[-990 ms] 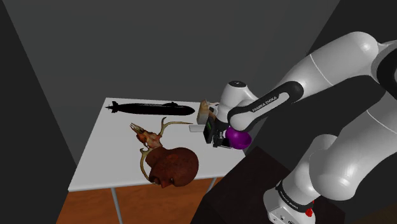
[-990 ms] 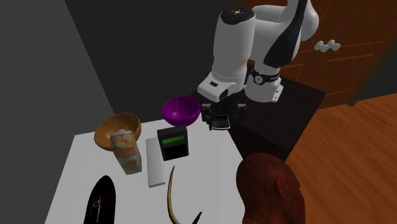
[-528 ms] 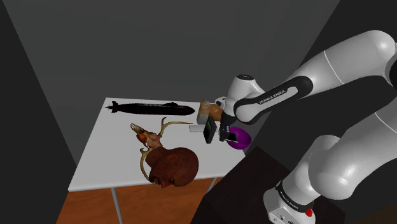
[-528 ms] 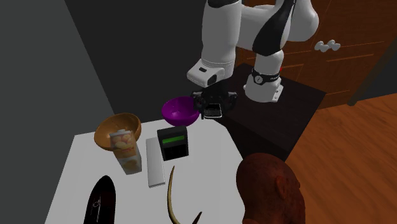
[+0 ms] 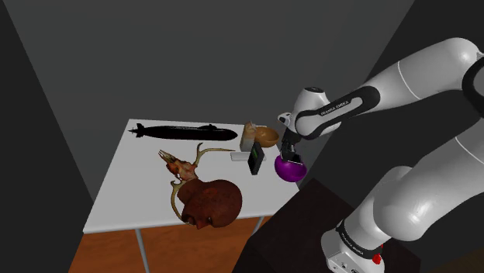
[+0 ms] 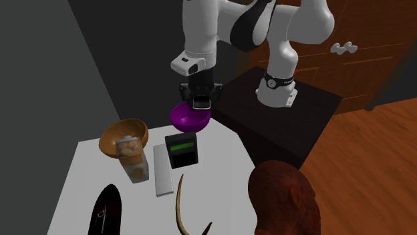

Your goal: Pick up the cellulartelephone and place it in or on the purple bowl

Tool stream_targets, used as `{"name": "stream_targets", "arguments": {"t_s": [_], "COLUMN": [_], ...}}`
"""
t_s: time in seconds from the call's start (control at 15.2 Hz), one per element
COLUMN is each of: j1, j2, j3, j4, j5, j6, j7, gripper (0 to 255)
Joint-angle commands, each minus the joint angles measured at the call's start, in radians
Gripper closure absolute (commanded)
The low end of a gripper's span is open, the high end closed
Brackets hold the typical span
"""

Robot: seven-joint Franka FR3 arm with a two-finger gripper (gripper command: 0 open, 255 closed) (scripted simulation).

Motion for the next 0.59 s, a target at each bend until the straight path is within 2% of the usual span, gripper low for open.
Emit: {"name": "stream_targets", "arguments": {"t_s": [0.0,0.2,0.53], "j1": [-0.029,-0.062,-0.051], "j2": [0.006,0.033,0.11], "j3": [-0.041,-0.095,-0.102], "j4": [0.019,0.055,0.044], "j5": [-0.006,0.0,0.043], "j6": [-0.01,-0.017,0.068], "j7": [-0.068,-0.161,-0.192], "gripper": [255,255,255]}}
